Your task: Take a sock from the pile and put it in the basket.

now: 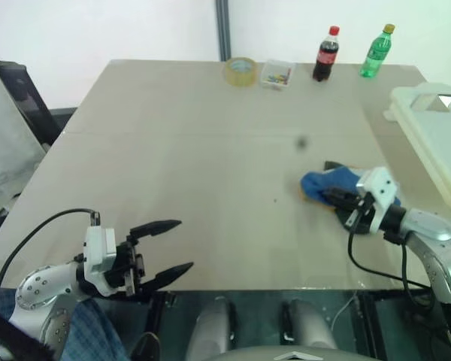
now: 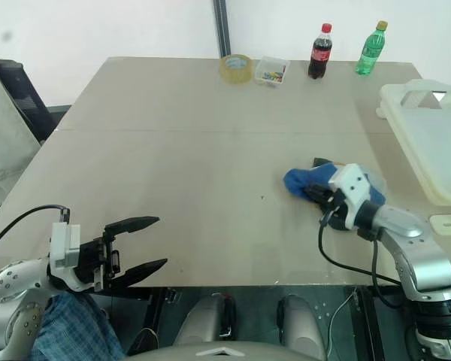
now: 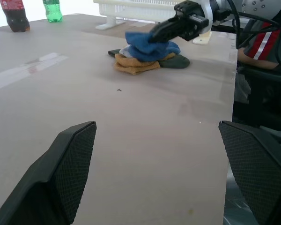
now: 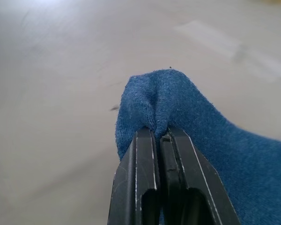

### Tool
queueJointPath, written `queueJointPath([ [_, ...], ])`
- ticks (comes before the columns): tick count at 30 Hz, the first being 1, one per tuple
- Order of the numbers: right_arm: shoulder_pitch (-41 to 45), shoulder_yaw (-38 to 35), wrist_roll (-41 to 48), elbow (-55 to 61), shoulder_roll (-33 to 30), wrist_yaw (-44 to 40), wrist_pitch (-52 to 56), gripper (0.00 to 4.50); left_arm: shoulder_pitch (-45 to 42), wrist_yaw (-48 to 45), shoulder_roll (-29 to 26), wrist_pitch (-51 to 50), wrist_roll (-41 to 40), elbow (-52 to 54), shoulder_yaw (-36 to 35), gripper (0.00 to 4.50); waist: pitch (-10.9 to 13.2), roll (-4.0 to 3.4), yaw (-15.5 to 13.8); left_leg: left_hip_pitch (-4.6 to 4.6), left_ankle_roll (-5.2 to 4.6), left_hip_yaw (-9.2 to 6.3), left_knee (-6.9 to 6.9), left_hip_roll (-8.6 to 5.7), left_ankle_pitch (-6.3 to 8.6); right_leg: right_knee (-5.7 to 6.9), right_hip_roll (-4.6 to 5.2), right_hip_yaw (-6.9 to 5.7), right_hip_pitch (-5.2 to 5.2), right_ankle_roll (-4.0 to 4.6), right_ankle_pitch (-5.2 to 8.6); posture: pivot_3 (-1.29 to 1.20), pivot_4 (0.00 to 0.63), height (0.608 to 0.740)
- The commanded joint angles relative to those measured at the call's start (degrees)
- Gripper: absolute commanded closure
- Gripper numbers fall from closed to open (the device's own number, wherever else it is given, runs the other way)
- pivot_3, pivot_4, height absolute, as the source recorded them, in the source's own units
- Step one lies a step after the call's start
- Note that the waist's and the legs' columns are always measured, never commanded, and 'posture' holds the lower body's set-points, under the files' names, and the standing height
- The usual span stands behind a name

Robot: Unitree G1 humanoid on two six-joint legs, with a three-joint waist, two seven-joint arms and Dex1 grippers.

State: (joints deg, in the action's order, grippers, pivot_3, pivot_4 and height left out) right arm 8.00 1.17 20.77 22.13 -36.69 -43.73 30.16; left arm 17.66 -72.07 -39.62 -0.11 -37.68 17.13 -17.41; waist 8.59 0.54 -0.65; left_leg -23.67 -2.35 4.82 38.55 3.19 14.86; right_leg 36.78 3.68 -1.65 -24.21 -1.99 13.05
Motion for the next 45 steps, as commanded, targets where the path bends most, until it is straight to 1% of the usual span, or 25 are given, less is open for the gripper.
queueJointPath([
  [1,5.4,8.7,0.9,1.9,3.3,0.4,8.4,4.41,-0.9,0.0,0.3,0.4,0.0,1.3,0.5,0.0,0.0,0.07,0.2,0.01,0.0,0.02,0.03,0.04,0.0,0.01,-0.02,0.01,-0.01,0.01,-0.01,0.0,0.15,0.74],
  [4,10.6,14.9,0.3,-1.0,6.6,0.5,14.7,4.41,-1.4,0.1,0.5,0.2,0.1,1.4,0.8,0.0,0.0,0.08,0.5,0.01,0.01,-0.03,0.04,0.05,-0.01,0.04,-0.03,-0.02,-0.01,0.02,-0.01,0.0,0.15,0.74],
  [5,11.9,15.9,0.1,-1.7,7.4,0.9,15.8,4.41,-1.5,0.2,0.6,0.1,0.2,1.4,0.9,0.0,0.0,0.08,0.6,-0.01,0.01,-0.04,0.04,0.04,-0.01,0.04,-0.03,-0.02,-0.02,0.02,-0.01,0.0,0.15,0.74],
  [7,16.5,19.0,0.5,-4.1,11.9,1.6,19.4,4.41,-1.6,0.0,0.6,0.2,0.2,1.3,1.0,0.0,0.0,0.09,0.8,-0.03,0.01,-0.04,0.04,0.02,-0.01,0.04,-0.01,-0.02,-0.02,0.03,-0.02,0.0,0.15,0.74],
  [8,18.1,19.9,0.7,-4.9,13.3,1.7,20.7,3.8,-1.6,0.0,0.6,0.2,0.3,1.3,1.0,0.0,0.0,0.09,0.9,-0.05,0.01,-0.04,0.05,0.02,-0.01,0.04,-0.01,-0.02,-0.03,0.03,-0.02,0.0,0.15,0.74],
  [9,19.4,20.9,0.4,-5.6,14.6,1.7,20.9,3.54,-1.5,0.0,0.6,0.2,0.3,1.4,1.1,0.0,0.0,0.09,1.1,-0.04,0.01,-0.03,0.05,0.02,-0.01,0.04,-0.02,-0.01,-0.03,0.02,-0.03,0.0,0.15,0.74],
  [11,21.5,20.6,1.7,-6.0,18.1,2.0,21.4,2.59,-1.3,0.0,0.6,0.3,0.3,1.5,1.0,0.0,0.0,0.1,1.2,-0.05,0.01,-0.06,0.04,0.03,-0.01,0.06,-0.02,-0.04,-0.03,0.02,-0.03,0.0,0.15,0.74],
  [12,22.2,18.9,2.7,-5.9,20.4,3.4,22.1,2.02,-1.2,0.1,0.6,0.3,0.3,1.5,1.0,0.0,0.0,0.1,1.2,-0.06,0.01,-0.1,0.04,0.03,-0.01,0.06,-0.02,-0.08,-0.03,0.02,-0.03,0.0,0.15,0.74],
  [13,22.6,16.2,4.1,-5.5,22.0,5.0,24.3,1.7,-1.0,0.2,0.7,0.4,0.3,1.6,0.9,0.0,0.0,0.1,1.3,-0.08,0.01,-0.1,0.04,0.03,-0.01,0.06,-0.02,-0.09,-0.03,-0.01,-0.05,0.0,0.15,0.74],
  [14,22.7,14.1,5.2,-4.8,22.1,5.5,25.9,1.13,-0.8,0.4,0.7,0.4,0.3,1.8,0.8,0.0,0.0,0.1,1.2,-0.08,0.01,-0.11,0.03,0.03,-0.01,0.06,-0.02,-0.1,-0.04,-0.03,-0.06,0.0,0.15,0.74],
  [16,21.7,11.8,5.5,-3.4,18.4,4.3,26.5,1.13,-0.4,0.6,0.8,0.4,0.2,2.1,0.7,0.0,0.0,0.12,0.9,-0.11,0.02,-0.13,0.02,0.03,-0.01,0.06,0.0,-0.11,-0.03,-0.06,-0.08,0.0,0.15,0.74],
  [19,19.1,9.4,4.8,-1.9,10.9,2.6,25.4,1.13,0.1,0.8,0.8,0.5,0.1,2.4,0.4,0.0,0.0,0.15,0.7,-0.14,0.0,-0.1,0.05,-0.03,0.0,0.0,0.26,-0.15,0.0,0.01,-0.03,0.0,0.15,0.74],
  [22,16.7,7.1,4.4,-2.2,6.3,2.9,24.6,1.13,0.5,0.8,0.9,0.6,0.2,2.2,0.7,0.0,0.0,0.18,1.0,-0.13,-0.04,-0.05,0.05,-0.09,0.02,-0.02,0.33,-0.16,0.01,0.01,-0.03,0.0,0.15,0.74],
  [24,15.5,6.3,4.0,-3.4,4.9,3.4,24.2,1.13,0.1,0.8,1.0,0.5,0.3,2.1,1.2,0.0,0.0,0.18,1.5,-0.07,-0.04,-0.05,0.05,-0.1,0.01,0.02,0.2,-0.16,0.01,0.0,-0.03,0.0,0.15,0.74],
  [26,14.7,5.5,4.6,-4.2,5.1,4.2,25.2,1.13,-0.7,0.9,0.9,0.4,0.4,1.7,1.6,0.0,0.0,0.18,1.7,-0.04,-0.03,-0.08,0.04,0.04,0.01,0.05,-0.02,-0.14,-0.01,0.0,-0.03,0.0,0.15,0.74],
  [31,14.0,7.2,4.4,-5.5,5.9,4.2,25.1,1.13,-1.7,0.6,0.7,0.2,0.4,1.1,1.8,0.0,0.0,0.17,1.5,-0.04,-0.01,-0.18,0.02,0.09,0.0,0.13,-0.13,-0.14,-0.03,0.02,-0.02,0.0,0.15,0.74],
  [34,13.8,8.1,4.8,-5.1,6.8,4.3,25.8,1.96,-1.9,0.6,0.6,0.1,0.5,1.0,1.9,0.0,0.0,0.18,1.4,-0.07,-0.01,-0.13,0.02,0.03,0.0,0.08,-0.04,-0.08,-0.03,0.01,-0.03,0.0,0.15,0.74],
  [36,13.5,8.2,5.1,-5.0,7.1,4.0,25.7,2.88,-1.9,0.6,0.6,0.1,0.6,1.0,1.9,0.0,0.0,0.18,1.4,-0.09,-0.01,-0.1,0.02,0.01,0.0,0.04,0.01,-0.07,-0.03,0.01,-0.03,0.0,0.15,0.74],
  [37,13.5,8.2,5.1,-4.9,7.1,4.0,25.7,3.47,-1.9,0.6,0.6,0.1,0.6,1.0,1.9,0.0,0.0,0.18,1.4,-0.09,-0.01,-0.09,0.02,0.01,0.0,0.03,0.01,-0.06,-0.03,0.01,-0.03,0.0,0.15,0.74],
  [39,13.2,8.4,5.7,-3.9,7.1,3.8,26.0,4.41,-1.8,0.6,0.6,0.1,0.7,1.0,1.9,0.0,0.0,0.18,1.4,-0.09,-0.01,-0.09,0.02,0.01,0.0,0.03,0.01,-0.06,-0.03,0.01,-0.03,0.0,0.15,0.74],
  [40,13.0,8.8,6.0,-3.1,6.9,3.5,26.2,4.47,-1.7,0.6,0.7,0.1,0.7,1.0,1.9,0.0,0.0,0.18,1.4,-0.09,-0.01,-0.09,0.02,0.01,0.0,0.04,0.01,-0.06,-0.03,0.01,-0.03,0.0,0.15,0.74],
  [45,12.3,12.9,6.0,-0.1,5.7,1.6,26.4,4.47,-1.8,0.7,0.9,0.1,0.8,1.0,2.2,0.0,0.0,0.18,1.4,-0.08,-0.01,-0.11,0.02,0.03,0.0,0.04,0.0,-0.08,-0.03,0.01,-0.02,0.0,0.15,0.74],
])
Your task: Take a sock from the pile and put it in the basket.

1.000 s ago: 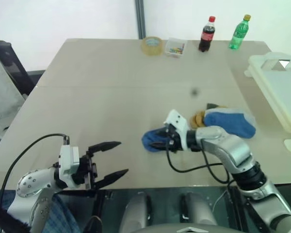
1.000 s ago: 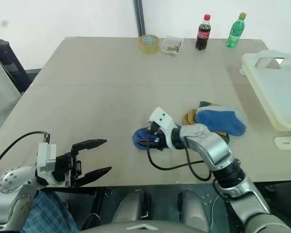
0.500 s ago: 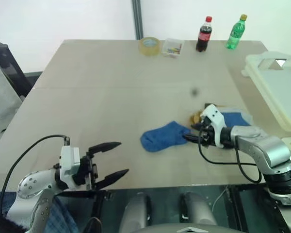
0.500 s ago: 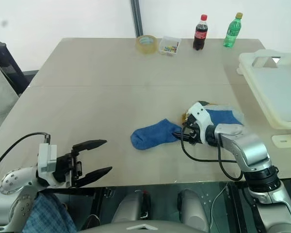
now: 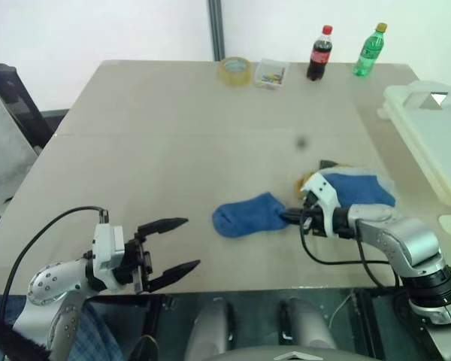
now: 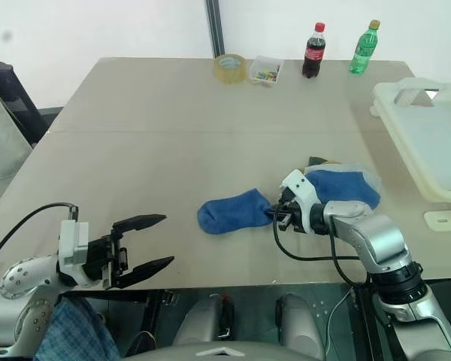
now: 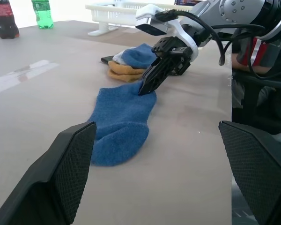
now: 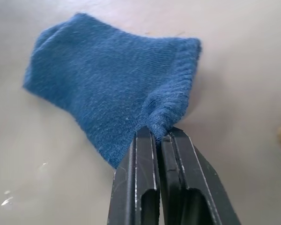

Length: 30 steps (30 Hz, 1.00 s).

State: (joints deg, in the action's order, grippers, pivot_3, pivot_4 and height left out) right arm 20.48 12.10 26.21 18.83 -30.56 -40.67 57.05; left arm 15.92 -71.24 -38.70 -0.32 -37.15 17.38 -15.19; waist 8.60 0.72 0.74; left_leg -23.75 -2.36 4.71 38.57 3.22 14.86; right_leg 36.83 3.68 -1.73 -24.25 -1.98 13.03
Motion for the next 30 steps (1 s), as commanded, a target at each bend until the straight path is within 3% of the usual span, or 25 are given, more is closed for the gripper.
queueJointPath([
  [1,-0.1,3.3,0.1,3.5,0.0,-1.4,-0.9,4.47,-0.1,-0.2,0.0,0.4,0.3,0.7,0.1,0.0,0.0,0.0,0.0,0.0,0.0,0.0,0.0,0.0,0.0,0.0,0.0,0.0,0.0,0.0,0.0,0.0,0.15,0.74],
  [9,1.0,5.9,-1.4,2.8,1.1,0.0,-1.1,4.47,-0.4,-0.1,0.3,0.5,0.8,0.4,0.2,0.0,0.0,0.01,-0.1,0.01,0.0,0.0,0.0,0.0,0.0,0.01,0.01,0.0,0.01,0.0,0.0,0.0,0.15,0.74],
  [12,-0.4,4.7,-1.2,4.4,-1.9,-0.7,-0.2,3.63,-0.1,-0.2,0.5,0.8,0.9,0.4,0.0,0.0,0.0,0.01,-0.2,-0.01,0.0,0.0,0.01,0.0,0.0,0.0,0.05,0.0,0.01,0.0,0.0,0.0,0.15,0.74],
  [15,-2.4,1.8,0.2,6.5,-4.1,0.2,1.8,2.13,0.1,-0.2,0.7,0.9,1.1,0.3,0.1,0.0,0.0,0.05,-0.2,-0.01,0.0,-0.02,0.01,-0.02,0.0,-0.01,0.08,-0.02,0.02,0.0,0.0,0.0,0.15,0.74],
  [20,-6.1,-3.1,3.0,12.0,-7.6,1.8,6.6,0.21,-0.6,-0.7,1.0,1.1,1.3,-0.6,0.8,0.0,-0.1,0.1,-0.4,0.01,0.0,-0.05,0.01,0.0,0.0,-0.01,0.14,-0.04,0.05,0.0,0.01,0.0,0.15,0.74],
  [24,-5.0,-10.1,4.7,12.4,-6.3,4.0,5.3,0.21,-1.7,-1.3,0.9,1.2,1.4,-1.6,1.0,0.0,-0.1,0.12,-0.3,0.0,0.0,-0.04,0.04,-0.01,0.0,-0.01,0.14,-0.04,0.03,0.0,0.01,0.0,0.15,0.74],
  [30,-2.6,-13.1,-2.4,6.5,-8.2,6.7,-5.8,0.21,-3.1,-1.8,0.9,1.3,1.3,-2.7,1.0,0.0,0.0,0.12,-0.1,-0.01,0.0,-0.03,0.04,-0.05,0.0,-0.01,0.08,-0.04,0.01,-0.01,0.01,0.0,0.15,0.74],
])
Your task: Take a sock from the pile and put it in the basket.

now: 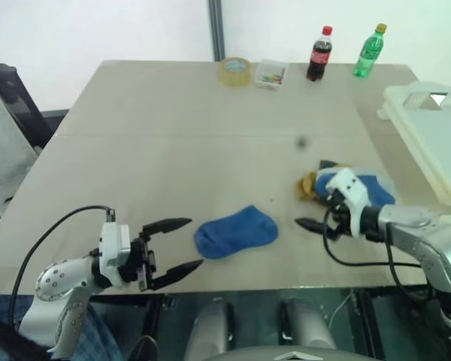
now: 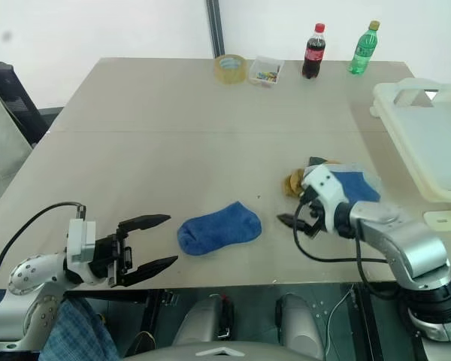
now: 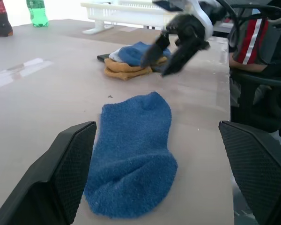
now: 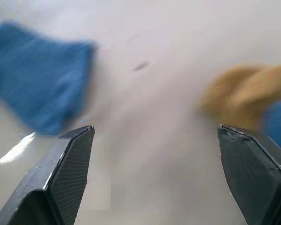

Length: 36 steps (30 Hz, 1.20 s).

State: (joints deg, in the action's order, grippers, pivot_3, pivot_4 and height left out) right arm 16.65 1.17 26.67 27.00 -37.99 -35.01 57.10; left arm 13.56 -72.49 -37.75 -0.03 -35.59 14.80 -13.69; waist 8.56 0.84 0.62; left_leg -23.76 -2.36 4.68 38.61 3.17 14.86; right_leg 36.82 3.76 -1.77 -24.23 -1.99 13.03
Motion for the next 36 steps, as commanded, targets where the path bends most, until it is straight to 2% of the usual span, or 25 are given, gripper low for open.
queueJointPath([
  [1,1.3,-2.1,-4.0,-2.8,-1.2,0.9,-7.8,0.21,-1.0,-0.4,0.0,1.0,-0.3,-0.3,-0.4,0.0,0.0,0.0,0.0,0.0,0.0,0.0,-0.01,-0.02,0.0,0.0,-0.01,0.0,0.0,0.0,0.0,0.0,0.15,0.74],
  [6,0.9,-0.8,-10.5,-8.1,-1.5,2.7,-16.5,0.21,-1.0,-0.4,0.5,1.4,-0.2,-0.2,-0.1,0.0,0.0,0.0,0.0,-0.01,0.0,0.02,-0.01,-0.02,0.0,0.0,-0.05,0.03,0.0,-0.01,0.0,0.0,0.15,0.74],
  [7,1.1,-1.1,-10.8,-8.9,-0.8,3.2,-17.1,0.44,-0.9,-0.4,0.5,1.4,-0.2,-0.1,-0.1,0.0,0.0,0.0,0.0,-0.01,0.0,0.04,-0.01,-0.02,0.0,0.0,-0.05,0.03,0.0,-0.01,0.0,0.0,0.15,0.74],
  [9,1.3,-1.5,-11.1,-10.1,0.0,3.5,-17.8,1.08,-0.8,-0.4,0.5,1.3,-0.2,0.0,-0.1,0.0,0.0,0.0,0.0,0.0,0.0,0.05,-0.01,-0.01,0.0,0.0,-0.06,0.04,0.0,-0.01,0.0,0.0,0.15,0.74],
  [13,0.4,0.2,-12.7,-10.7,-0.9,1.7,-19.4,3.13,-0.7,-0.4,0.3,1.2,-0.3,0.1,-0.4,0.0,0.0,-0.02,0.0,0.01,0.0,0.05,-0.01,0.01,0.0,0.01,-0.08,0.05,0.0,-0.01,0.0,0.0,0.15,0.74],
  [14,0.1,0.8,-13.2,-10.6,-1.2,1.3,-19.8,3.46,-0.6,-0.5,0.2,1.2,-0.4,0.1,-0.5,0.0,0.0,-0.02,0.0,0.01,0.0,0.04,-0.01,0.01,0.0,0.01,-0.08,0.04,0.0,-0.01,0.0,0.0,0.15,0.74],
  [15,-0.1,1.1,-13.7,-10.6,-1.4,1.0,-20.2,4.08,-0.6,-0.5,0.2,1.2,-0.4,0.1,-0.5,0.0,0.0,-0.02,0.0,0.01,0.0,0.05,-0.01,0.01,0.0,0.01,-0.07,0.05,0.0,-0.01,0.0,0.0,0.15,0.74],
  [16,-0.2,1.2,-14.1,-10.6,-1.4,0.9,-20.4,4.44,-0.6,-0.6,0.1,1.2,-0.4,0.1,-0.6,0.0,0.0,-0.02,0.0,0.0,0.0,0.05,-0.01,0.01,0.0,0.01,-0.07,0.05,0.0,-0.01,0.0,0.0,0.15,0.74],
  [36,-0.6,-0.2,-15.0,-7.4,-3.4,-0.6,-17.8,4.44,-0.7,-1.4,0.6,1.8,0.3,-0.7,0.0,0.0,0.0,-0.02,0.0,0.01,0.0,0.05,-0.01,0.01,0.0,0.01,-0.07,0.05,0.0,0.0,0.0,0.0,0.15,0.74],
])
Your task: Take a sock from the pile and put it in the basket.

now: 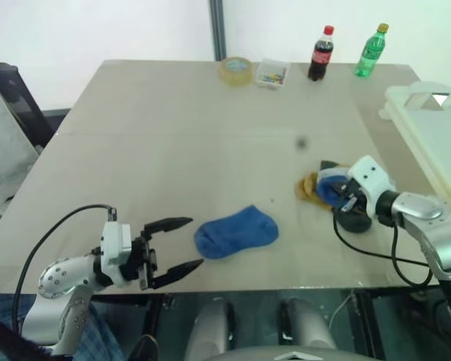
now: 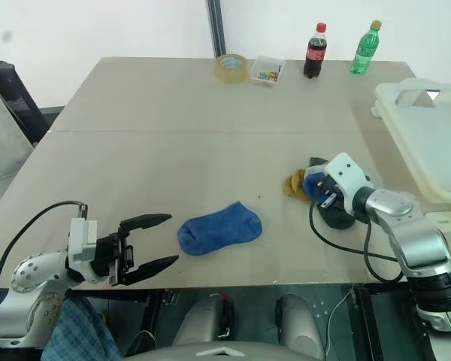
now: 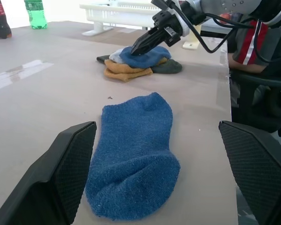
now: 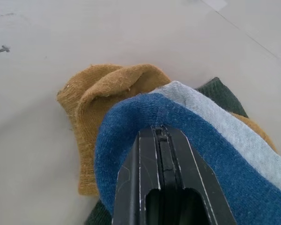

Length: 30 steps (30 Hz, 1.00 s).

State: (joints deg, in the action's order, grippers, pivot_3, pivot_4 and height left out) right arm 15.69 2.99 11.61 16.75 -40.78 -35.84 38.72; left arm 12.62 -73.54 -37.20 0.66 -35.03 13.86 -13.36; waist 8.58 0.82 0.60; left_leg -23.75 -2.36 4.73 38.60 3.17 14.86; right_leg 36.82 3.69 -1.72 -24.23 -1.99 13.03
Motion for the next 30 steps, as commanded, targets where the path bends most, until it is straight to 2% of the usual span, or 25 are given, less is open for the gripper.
queueJointPath([
  [1,0.8,-2.0,0.1,3.3,-0.5,0.4,0.9,4.44,0.3,-0.4,0.0,1.0,-0.3,0.3,-0.3,0.0,0.0,0.0,0.0,0.0,0.0,0.0,0.0,0.0,0.0,0.0,0.0,0.0,0.0,0.0,0.0,0.0,0.15,0.74],
  [8,4.2,-1.6,1.6,5.4,1.2,0.8,3.1,4.44,0.5,-0.6,-0.1,1.0,-0.3,0.3,-0.3,0.0,0.0,0.0,0.1,0.01,0.0,0.0,0.0,0.01,0.0,0.0,0.0,0.0,0.0,0.0,0.0,0.0,0.15,0.74],
  [12,6.7,3.0,0.1,3.7,3.8,0.5,2.6,4.44,0.1,-0.5,0.1,1.2,0.0,0.0,0.1,0.0,0.0,0.0,0.1,0.01,0.0,0.0,0.0,0.02,0.0,0.0,-0.01,-0.01,0.0,0.0,0.0,0.0,0.15,0.74],
  [17,13.8,10.4,-1.9,-2.3,11.3,0.4,1.0,4.44,-0.5,-0.3,0.3,1.3,0.1,-0.4,0.5,0.0,0.0,-0.01,0.4,0.04,0.0,0.04,0.0,0.07,0.0,0.04,-0.07,0.02,-0.02,0.0,-0.01,0.0,0.15,0.74],
  [24,27.7,19.1,-5.2,-24.8,27.6,-2.3,-8.2,4.44,0.9,0.5,0.6,2.0,0.3,0.6,-0.1,0.0,0.0,-0.02,0.3,-0.01,0.01,0.08,-0.01,0.07,-0.01,0.1,-0.07,0.03,-0.11,-0.11,-0.09,0.0,0.15,0.74],
  [27,32.5,20.5,-5.9,-33.9,34.0,-3.8,-12.2,4.44,2.1,1.1,0.6,2.2,0.0,1.5,-1.0,0.0,0.0,-0.04,0.2,-0.08,0.02,0.15,-0.05,0.06,-0.01,0.09,-0.06,0.02,-0.14,-0.19,-0.14,0.0,0.15,0.74],
  [30,35.3,21.3,-7.1,-39.5,37.8,-4.8,-15.5,4.44,3.1,1.5,0.7,2.7,0.1,1.8,-1.2,0.0,0.0,-0.04,0.3,-0.1,0.02,0.23,-0.06,0.06,-0.01,0.09,-0.04,0.0,-0.15,-0.2,-0.14,0.0,0.15,0.74],
])
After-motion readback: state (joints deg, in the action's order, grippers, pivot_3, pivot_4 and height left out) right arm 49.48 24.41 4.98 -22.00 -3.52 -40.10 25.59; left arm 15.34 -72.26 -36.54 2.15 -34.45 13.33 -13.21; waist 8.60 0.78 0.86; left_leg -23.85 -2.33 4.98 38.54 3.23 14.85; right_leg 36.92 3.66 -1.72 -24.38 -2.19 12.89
